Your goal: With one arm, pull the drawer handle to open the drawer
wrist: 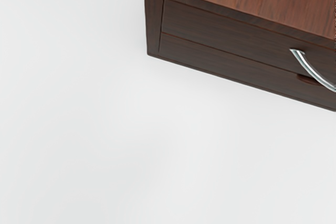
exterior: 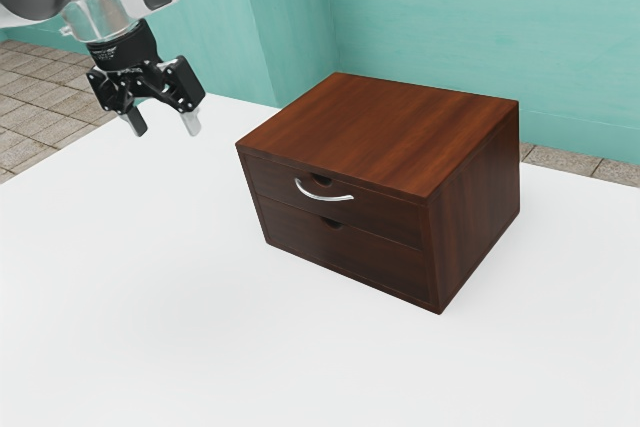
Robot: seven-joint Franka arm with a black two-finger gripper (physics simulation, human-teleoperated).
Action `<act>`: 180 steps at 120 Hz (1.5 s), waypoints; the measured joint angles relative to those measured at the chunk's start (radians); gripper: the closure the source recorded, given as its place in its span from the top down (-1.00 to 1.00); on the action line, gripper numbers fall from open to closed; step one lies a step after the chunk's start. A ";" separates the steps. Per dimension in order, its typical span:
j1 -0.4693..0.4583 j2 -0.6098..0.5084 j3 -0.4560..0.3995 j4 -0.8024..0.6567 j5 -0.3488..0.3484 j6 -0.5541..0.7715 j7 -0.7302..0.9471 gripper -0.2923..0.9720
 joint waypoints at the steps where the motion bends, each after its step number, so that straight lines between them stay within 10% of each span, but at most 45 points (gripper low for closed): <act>1: 0.000 0.000 0.000 0.000 0.000 0.000 0.000 0.54; 111: 0.020 -0.050 0.042 0.151 -0.031 0.022 -0.011 0.54; 130: 0.024 -0.083 -0.014 0.145 0.076 0.004 -0.019 0.54; 180: -0.070 -0.730 -0.181 -0.806 0.101 0.055 -0.133 0.54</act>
